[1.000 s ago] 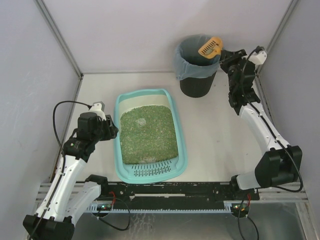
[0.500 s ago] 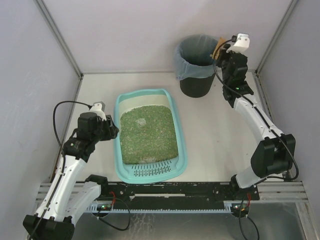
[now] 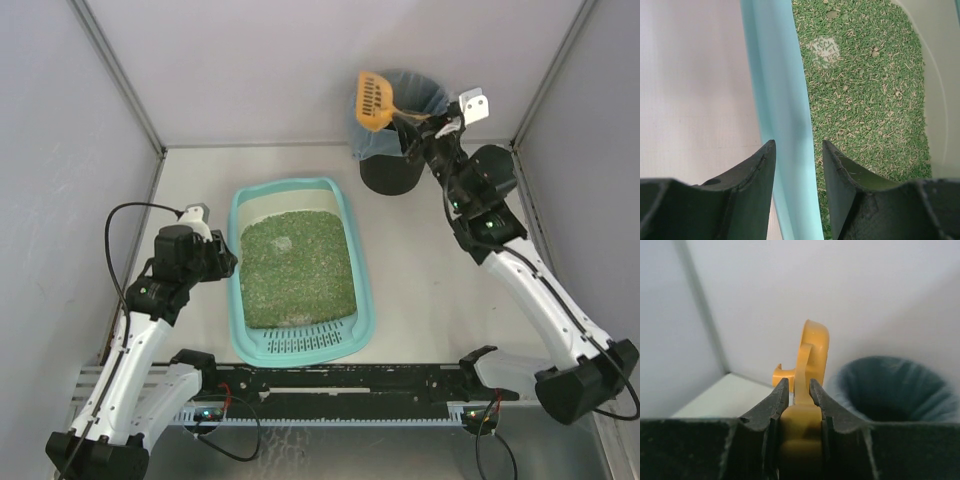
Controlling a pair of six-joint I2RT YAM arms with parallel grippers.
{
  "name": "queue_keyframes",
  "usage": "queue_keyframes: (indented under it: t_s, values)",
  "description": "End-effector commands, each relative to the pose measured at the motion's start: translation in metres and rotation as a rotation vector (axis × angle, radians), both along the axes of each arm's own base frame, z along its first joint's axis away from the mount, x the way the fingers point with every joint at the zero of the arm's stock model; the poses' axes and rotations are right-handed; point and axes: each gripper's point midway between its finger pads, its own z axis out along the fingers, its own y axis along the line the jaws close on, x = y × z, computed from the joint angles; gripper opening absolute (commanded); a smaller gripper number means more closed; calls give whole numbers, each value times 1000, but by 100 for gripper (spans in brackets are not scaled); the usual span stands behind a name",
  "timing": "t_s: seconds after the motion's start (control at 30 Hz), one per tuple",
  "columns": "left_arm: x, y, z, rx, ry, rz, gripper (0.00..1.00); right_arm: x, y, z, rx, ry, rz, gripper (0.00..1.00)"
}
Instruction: Clean the litter box
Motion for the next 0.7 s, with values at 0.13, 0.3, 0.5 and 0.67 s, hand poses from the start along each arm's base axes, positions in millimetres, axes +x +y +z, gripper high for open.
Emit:
queue_keyframes:
  t_s: [0.13,0.3,0.5,0.67]
  values:
    - [2,-2,4,-19,-31,-11,47,-86,84,-57,72,344,400,0]
    - [1,-2,5,-18,-36,-8,47,-122,112,-103,23,541,397,0]
    - [2,1,4,-9,-35,6,46,-132,112,-146,-60,750,192,0]
    - [1,6,7,3,-46,33,46,-138,116,-168,-182,893,54,0]
